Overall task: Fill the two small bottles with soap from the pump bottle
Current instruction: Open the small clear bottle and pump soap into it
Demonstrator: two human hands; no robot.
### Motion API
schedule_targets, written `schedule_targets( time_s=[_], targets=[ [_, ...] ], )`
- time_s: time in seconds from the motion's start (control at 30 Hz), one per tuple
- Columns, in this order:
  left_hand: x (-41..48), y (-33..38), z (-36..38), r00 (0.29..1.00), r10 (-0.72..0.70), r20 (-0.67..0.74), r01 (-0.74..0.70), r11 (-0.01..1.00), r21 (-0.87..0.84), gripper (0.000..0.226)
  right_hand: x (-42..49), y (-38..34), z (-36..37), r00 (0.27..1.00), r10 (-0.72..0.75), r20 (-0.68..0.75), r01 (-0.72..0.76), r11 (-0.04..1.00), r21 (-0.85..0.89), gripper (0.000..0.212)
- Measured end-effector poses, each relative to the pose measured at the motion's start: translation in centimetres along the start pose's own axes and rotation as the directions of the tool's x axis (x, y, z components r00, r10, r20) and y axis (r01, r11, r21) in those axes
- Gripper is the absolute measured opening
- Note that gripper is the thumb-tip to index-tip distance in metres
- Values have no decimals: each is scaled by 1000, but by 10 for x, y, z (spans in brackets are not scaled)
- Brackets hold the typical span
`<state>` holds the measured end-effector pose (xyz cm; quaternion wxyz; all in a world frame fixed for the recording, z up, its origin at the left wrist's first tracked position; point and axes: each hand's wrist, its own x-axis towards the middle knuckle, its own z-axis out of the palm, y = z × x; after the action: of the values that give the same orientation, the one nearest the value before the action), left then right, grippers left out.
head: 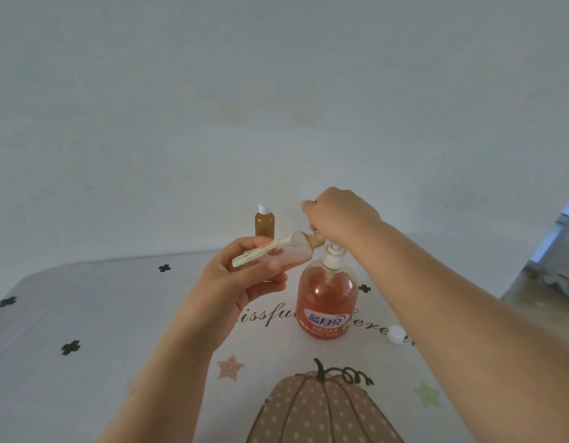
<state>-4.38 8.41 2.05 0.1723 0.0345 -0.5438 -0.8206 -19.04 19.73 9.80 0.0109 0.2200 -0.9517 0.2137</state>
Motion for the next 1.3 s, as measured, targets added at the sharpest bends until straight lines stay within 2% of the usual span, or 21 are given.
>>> schedule_targets(
  time_s=[0.37,0.7,0.9,1.3],
  targets=[
    [4,-7,-6,999,-36,8,35,999,26,26,-1,7,13,999,34,31,-36,998,44,56],
    [3,-6,-3,1000,-25,0,25,999,19,31,0,7,12,998,53,17,-54,996,75,48],
    [0,-2,3,999,37,-23,-37,999,10,31,1,2,0,1000,7,-8,-7,1000,10,39],
    [2,-5,-2,1000,-7,-6,7,1000,11,31,3,6,10,999,26,35,-29,997,74,40]
  ],
)
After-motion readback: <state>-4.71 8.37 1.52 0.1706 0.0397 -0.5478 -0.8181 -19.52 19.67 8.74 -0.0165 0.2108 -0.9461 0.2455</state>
